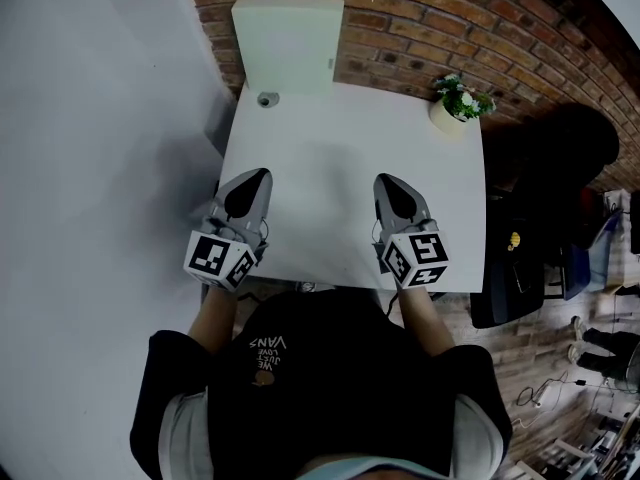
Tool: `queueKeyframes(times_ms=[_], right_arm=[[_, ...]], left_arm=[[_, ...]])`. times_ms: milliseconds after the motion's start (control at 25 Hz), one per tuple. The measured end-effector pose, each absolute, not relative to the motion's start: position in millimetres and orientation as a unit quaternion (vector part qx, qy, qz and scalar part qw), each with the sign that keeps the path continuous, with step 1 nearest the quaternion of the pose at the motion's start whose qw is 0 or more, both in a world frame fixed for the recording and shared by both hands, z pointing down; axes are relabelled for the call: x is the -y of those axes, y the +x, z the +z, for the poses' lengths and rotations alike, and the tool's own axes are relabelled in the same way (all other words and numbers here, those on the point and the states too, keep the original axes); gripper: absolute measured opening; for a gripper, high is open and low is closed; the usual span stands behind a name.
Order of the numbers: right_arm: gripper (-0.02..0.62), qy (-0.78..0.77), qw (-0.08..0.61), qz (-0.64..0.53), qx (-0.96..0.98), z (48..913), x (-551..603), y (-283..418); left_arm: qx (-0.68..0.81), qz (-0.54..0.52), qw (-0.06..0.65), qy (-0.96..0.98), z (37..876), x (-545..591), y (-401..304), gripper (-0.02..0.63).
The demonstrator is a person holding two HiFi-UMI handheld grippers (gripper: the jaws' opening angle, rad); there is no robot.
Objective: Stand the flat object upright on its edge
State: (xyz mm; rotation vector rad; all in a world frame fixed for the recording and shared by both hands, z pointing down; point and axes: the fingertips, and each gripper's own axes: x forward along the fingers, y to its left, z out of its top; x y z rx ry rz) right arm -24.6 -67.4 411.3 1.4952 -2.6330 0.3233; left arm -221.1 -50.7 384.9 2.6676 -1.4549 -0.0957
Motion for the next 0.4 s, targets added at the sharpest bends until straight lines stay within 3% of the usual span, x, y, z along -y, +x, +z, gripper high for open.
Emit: queueKeyframes(times_ms=[400], right_arm=[[-0.003, 0.492, 0.048, 0.109, 0.862, 416.2, 66.6, -27.6]], left_arm=[[0.478, -0.033, 0.054, 0.876, 389.1, 51.7, -221.1, 0.000]])
